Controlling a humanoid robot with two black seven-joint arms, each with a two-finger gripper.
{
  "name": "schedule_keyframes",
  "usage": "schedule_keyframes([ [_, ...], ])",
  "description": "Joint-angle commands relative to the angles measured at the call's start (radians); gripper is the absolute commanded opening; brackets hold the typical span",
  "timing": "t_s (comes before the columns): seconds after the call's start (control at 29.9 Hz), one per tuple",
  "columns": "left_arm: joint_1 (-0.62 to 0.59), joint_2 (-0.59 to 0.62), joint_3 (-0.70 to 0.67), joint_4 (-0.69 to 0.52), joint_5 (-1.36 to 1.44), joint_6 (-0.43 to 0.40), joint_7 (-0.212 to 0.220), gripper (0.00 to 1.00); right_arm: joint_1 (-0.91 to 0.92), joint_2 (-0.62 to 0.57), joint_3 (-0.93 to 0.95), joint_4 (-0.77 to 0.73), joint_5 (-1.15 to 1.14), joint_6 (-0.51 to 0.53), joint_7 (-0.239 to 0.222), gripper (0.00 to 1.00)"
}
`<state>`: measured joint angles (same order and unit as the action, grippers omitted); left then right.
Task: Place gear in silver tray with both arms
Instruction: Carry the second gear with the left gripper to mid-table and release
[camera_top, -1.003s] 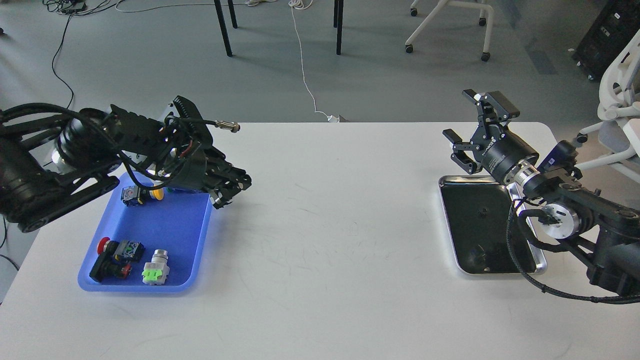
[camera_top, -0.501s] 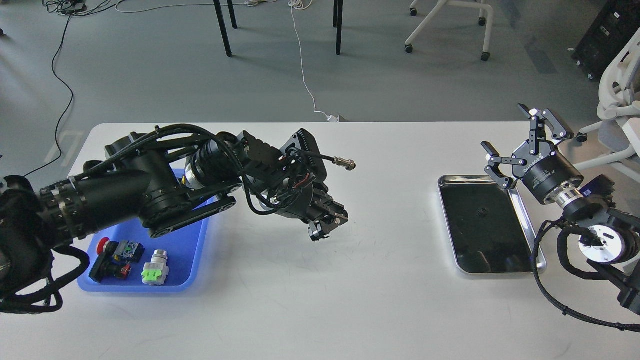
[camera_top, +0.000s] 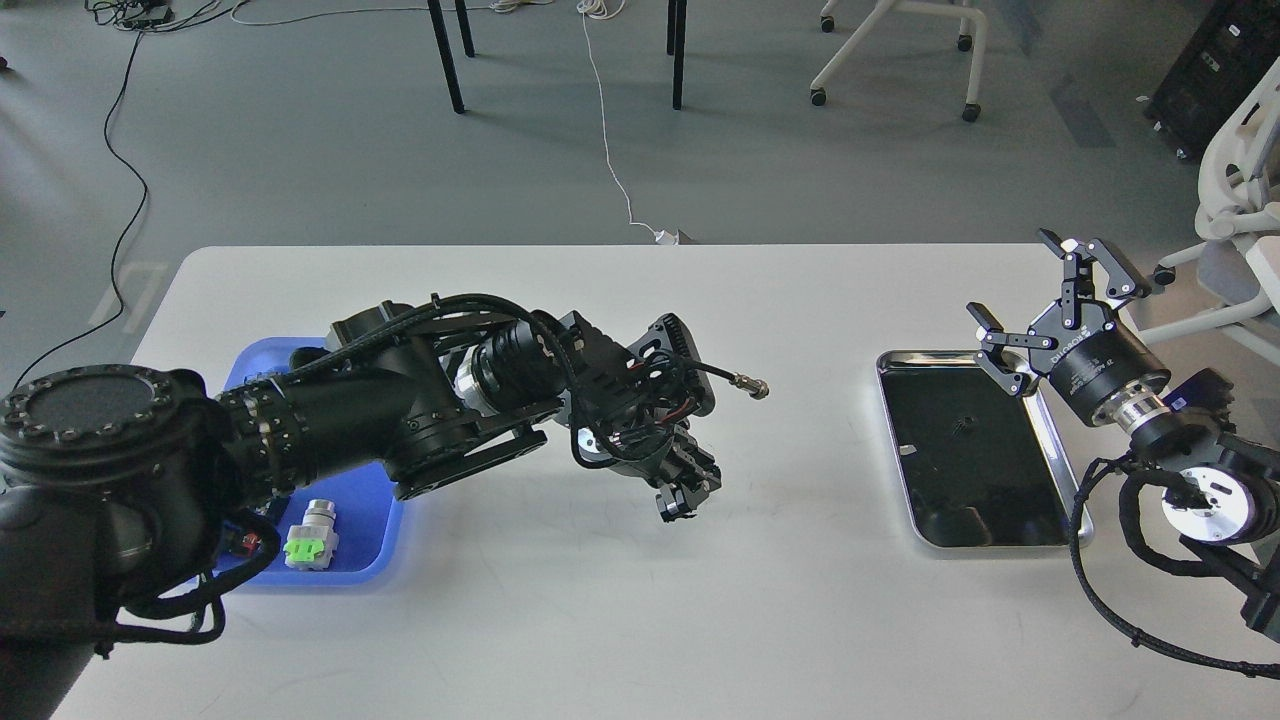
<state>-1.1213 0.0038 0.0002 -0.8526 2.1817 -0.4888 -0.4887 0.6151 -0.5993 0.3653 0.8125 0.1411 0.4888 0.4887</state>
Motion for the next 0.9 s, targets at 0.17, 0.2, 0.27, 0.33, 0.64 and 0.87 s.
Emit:
schedule_keyframes([
  [0.17, 0.006, -0.004, 0.012, 0.015, 0.0, 0.0, 0.0, 0.21, 0.002, 0.001, -0.003, -0.001, 0.0, 0.0, 0.0, 0.98],
  [0.2, 0.006, -0.004, 0.012, 0.018, 0.0, 0.0, 0.0, 0.21, 0.002, 0.001, -0.003, -0.001, -0.002, 0.0, 0.0, 0.98],
  [0.27, 0.008, -0.004, 0.014, 0.023, 0.0, 0.0, 0.0, 0.22, 0.002, 0.001, -0.005, 0.0, -0.002, 0.0, 0.0, 0.98],
  [0.33, 0.011, -0.004, 0.014, 0.023, 0.0, 0.0, 0.0, 0.22, 0.003, 0.001, -0.005, -0.001, -0.002, 0.0, 0.0, 0.98],
  [0.64, 0.031, -0.004, 0.014, 0.024, 0.0, 0.0, 0.0, 0.37, 0.011, 0.001, -0.006, -0.012, -0.002, 0.0, 0.0, 0.98],
  [0.87, 0.005, -0.004, -0.014, 0.012, 0.0, 0.0, 0.0, 0.94, 0.015, 0.0, -0.006, -0.013, -0.005, 0.0, 0.0, 0.98],
])
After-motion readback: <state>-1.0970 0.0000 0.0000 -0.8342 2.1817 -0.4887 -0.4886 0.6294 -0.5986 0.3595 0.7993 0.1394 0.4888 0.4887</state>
